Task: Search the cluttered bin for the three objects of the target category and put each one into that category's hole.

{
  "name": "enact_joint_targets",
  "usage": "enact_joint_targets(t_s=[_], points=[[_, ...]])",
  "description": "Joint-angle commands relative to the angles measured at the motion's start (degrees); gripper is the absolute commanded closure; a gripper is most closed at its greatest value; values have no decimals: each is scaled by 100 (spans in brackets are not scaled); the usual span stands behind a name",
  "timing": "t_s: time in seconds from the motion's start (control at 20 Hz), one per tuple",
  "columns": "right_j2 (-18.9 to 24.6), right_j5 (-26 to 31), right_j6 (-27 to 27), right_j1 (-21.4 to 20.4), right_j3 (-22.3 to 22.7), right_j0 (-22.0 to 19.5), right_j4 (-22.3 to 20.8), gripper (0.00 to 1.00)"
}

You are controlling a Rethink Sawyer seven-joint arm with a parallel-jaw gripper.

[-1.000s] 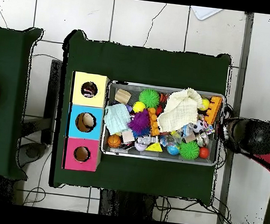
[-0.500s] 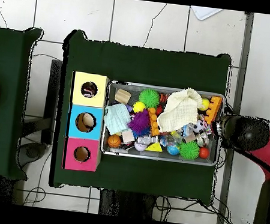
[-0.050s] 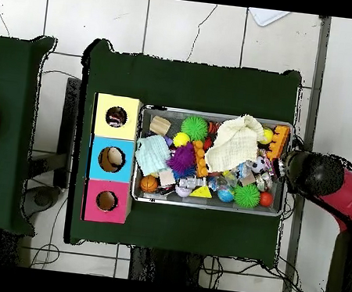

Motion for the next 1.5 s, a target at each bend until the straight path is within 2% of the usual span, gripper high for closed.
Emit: enact_joint_targets(t_s=[0.05, 0.65, 0.9, 1.3, 1.5], points=[[183, -362, 1270, 616, 375, -69, 167, 0], [91, -626, 1265, 1094, 265, -24, 99, 0], [76, -663, 1253, 1169, 199, -26, 92, 0], [-261, -625, 1354, 1452, -254, 111, -46, 0], [-353, -652, 1289, 1390, -335, 132, -75, 0]])
